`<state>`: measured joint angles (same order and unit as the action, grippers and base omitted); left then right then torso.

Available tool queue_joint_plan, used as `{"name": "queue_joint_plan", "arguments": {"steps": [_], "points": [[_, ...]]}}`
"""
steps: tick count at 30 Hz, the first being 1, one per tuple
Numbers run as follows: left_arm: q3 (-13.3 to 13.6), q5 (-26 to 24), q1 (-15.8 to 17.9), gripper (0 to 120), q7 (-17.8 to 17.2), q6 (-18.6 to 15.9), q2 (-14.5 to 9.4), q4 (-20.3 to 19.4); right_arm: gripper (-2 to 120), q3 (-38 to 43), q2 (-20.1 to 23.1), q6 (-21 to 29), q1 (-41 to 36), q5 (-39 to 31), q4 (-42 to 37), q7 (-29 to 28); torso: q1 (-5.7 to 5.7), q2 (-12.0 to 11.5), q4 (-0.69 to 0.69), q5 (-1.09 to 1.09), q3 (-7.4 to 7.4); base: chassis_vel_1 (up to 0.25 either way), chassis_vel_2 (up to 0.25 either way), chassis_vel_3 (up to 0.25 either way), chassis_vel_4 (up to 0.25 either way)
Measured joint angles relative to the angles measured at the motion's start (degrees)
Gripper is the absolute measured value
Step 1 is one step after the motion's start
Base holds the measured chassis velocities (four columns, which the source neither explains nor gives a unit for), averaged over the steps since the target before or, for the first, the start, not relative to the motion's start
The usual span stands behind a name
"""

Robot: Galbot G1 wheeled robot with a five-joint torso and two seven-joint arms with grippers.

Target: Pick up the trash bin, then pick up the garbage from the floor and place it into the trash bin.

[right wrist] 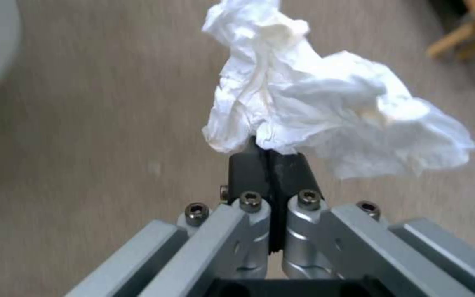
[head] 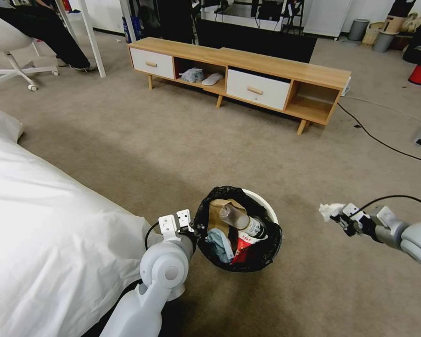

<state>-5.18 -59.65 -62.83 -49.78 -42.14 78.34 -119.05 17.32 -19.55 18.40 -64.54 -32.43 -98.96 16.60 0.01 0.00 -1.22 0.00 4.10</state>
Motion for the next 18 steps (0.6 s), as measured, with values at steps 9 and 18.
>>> {"name": "queue_joint_plan", "arguments": {"steps": [9,18], "points": [[0.46,-4.30,1.92,1,-2.44,0.00,-0.18,0.61,0,7.26,0.98,1.77,-1.48,-4.39,-8.13,-1.27,0.00,0.00,-0.02,-0.01,0.00,0.000,0.000,0.000,0.000],[0.96,-5.38,2.77,1,-2.58,0.00,-0.87,1.05,0,10.64,1.25,3.56,-0.76,-9.20,-14.29,-3.43,0.00,0.00,0.00,0.00,0.00,0.000,0.000,0.000,0.000]]}}
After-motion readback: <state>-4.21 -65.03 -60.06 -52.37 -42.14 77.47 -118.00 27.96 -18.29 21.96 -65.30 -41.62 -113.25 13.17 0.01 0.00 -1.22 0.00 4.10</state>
